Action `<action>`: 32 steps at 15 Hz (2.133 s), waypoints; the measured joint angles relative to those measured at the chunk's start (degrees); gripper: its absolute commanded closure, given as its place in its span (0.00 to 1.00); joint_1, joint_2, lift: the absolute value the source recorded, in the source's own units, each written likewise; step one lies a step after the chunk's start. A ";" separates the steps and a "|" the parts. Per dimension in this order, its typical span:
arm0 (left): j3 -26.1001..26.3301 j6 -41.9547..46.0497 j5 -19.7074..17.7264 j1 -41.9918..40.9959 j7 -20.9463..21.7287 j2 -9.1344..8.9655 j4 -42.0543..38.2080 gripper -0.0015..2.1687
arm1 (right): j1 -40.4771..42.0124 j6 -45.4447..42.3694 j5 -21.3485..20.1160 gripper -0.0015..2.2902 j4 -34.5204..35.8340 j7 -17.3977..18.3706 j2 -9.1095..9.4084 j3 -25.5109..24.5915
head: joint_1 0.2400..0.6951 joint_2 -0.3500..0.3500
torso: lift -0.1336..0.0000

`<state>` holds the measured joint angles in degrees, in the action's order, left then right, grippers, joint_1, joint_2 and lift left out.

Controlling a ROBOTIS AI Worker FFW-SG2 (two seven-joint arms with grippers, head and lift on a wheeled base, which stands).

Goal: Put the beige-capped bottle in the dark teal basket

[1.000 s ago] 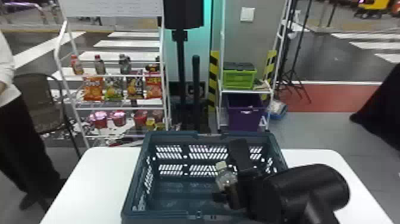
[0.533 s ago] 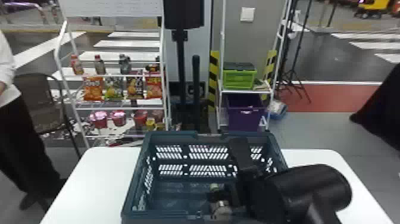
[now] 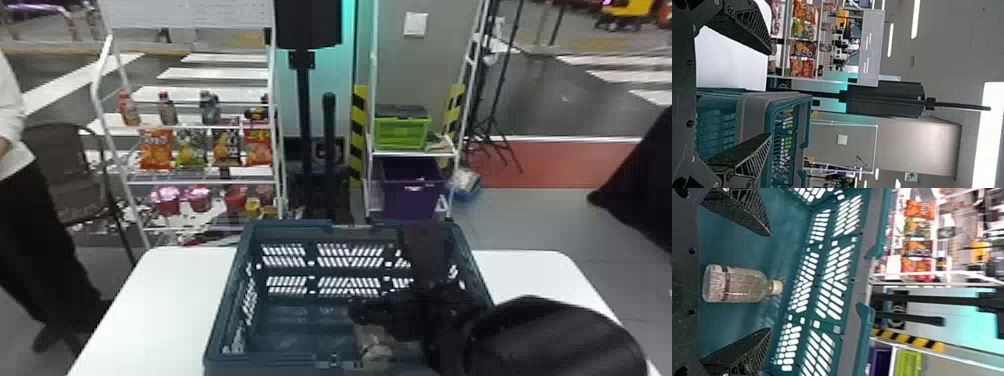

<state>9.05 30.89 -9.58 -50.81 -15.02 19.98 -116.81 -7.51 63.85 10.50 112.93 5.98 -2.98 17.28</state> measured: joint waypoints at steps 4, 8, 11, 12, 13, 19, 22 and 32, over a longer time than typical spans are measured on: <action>0.00 -0.10 0.00 0.19 -0.01 -0.02 -0.03 0.07 | 11.07 -15.08 -0.66 0.01 7.06 -0.08 -3.84 -1.44 | 0.57 0.50 | 1.00; 0.06 -0.52 0.00 0.35 0.00 0.01 -0.13 0.07 | 23.58 -35.70 -0.68 0.01 10.70 -0.60 -5.55 -4.78 | 0.57 0.50 | 1.00; 0.13 -0.70 0.00 0.37 -0.01 0.06 -0.22 0.07 | 31.29 -48.31 -0.66 0.01 10.83 -0.98 -5.84 -7.28 | 0.57 0.50 | 1.00; 0.15 -0.77 0.00 0.41 -0.01 0.08 -0.26 0.07 | 33.32 -51.80 -0.66 0.01 10.44 -0.99 -5.87 -7.84 | 0.57 0.50 | 1.00; 0.18 -0.86 0.00 0.44 -0.01 0.10 -0.33 0.07 | 34.89 -54.48 -0.66 0.01 10.08 -0.99 -5.90 -8.15 | 0.57 0.50 | 1.00; 0.27 -0.98 0.00 0.38 -0.01 0.30 -0.69 0.07 | 41.77 -65.48 -0.66 0.01 7.79 -0.98 -5.90 -9.01 | 0.57 0.50 | 1.00; 0.26 -0.98 0.00 0.41 0.01 0.40 -0.79 0.07 | 43.95 -68.41 -0.66 0.01 7.74 -1.02 -5.90 -9.59 | 0.57 0.50 | 1.00; 0.35 -1.15 -0.02 0.45 0.08 0.57 -0.97 0.07 | 45.88 -70.74 -0.66 0.01 7.44 -1.81 -5.97 -10.28 | 0.57 0.50 | 1.00</action>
<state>9.40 29.74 -9.60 -50.36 -14.94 20.55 -117.78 38.37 -6.89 9.84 120.37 4.17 -8.95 7.00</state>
